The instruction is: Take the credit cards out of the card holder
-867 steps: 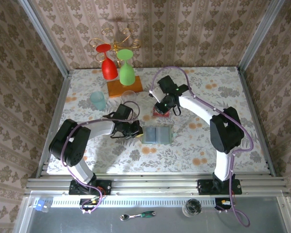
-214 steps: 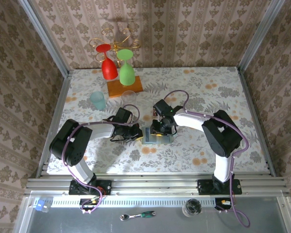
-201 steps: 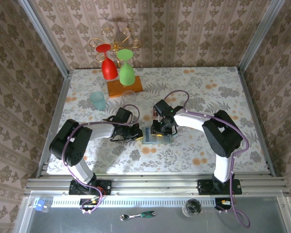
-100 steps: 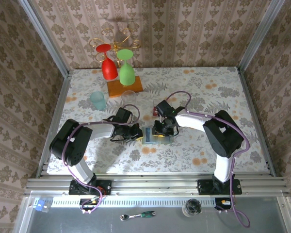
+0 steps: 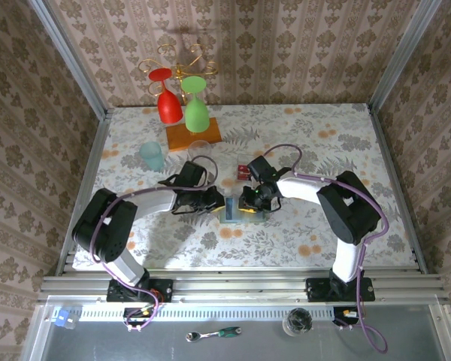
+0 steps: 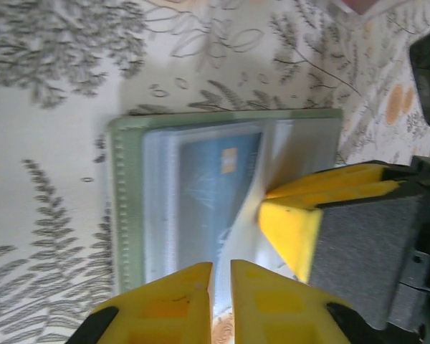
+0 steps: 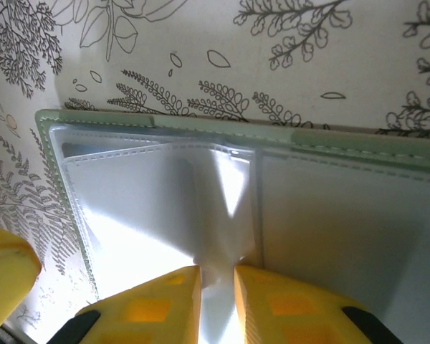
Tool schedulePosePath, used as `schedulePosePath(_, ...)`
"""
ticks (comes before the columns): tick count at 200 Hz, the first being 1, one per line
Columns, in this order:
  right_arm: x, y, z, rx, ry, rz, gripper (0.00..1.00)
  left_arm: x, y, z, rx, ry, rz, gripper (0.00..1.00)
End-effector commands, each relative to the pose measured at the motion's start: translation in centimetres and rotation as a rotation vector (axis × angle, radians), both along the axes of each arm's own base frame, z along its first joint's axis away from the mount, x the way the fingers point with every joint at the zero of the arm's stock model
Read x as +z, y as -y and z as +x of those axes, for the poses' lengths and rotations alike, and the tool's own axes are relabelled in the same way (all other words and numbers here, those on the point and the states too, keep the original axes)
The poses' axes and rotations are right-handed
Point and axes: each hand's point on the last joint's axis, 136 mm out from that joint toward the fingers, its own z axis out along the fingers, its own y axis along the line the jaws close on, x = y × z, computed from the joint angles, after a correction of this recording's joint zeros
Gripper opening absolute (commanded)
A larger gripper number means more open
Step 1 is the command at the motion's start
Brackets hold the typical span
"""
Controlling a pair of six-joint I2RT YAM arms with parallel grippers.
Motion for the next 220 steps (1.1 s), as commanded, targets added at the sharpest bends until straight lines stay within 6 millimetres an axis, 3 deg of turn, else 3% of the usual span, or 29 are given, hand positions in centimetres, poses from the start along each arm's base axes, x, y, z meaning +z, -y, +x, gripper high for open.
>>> schedulePosePath(1, -0.9, 0.8, -0.7, -0.024, -0.034, -0.01, 0.2, 0.6, 1.3, 0.1, -0.04, 0.006, -0.018, 0.15)
schedulePosePath(113, -1.3, 1.1, -0.8, -0.042, -0.049, 0.03, 0.18, -1.6, 3.3, -0.3, -0.076, -0.059, -0.02, 0.22)
schedulePosePath(155, -1.2, 0.8, -0.9, -0.046, -0.051, 0.049, 0.18, -1.1, 3.6, -0.3, -0.081, -0.05, -0.026, 0.18)
schedulePosePath(220, 1.6, 1.2, 0.0, -0.061, 0.024, 0.064, 0.18, 0.4, 3.8, 0.1, -0.087, -0.027, -0.022, 0.17)
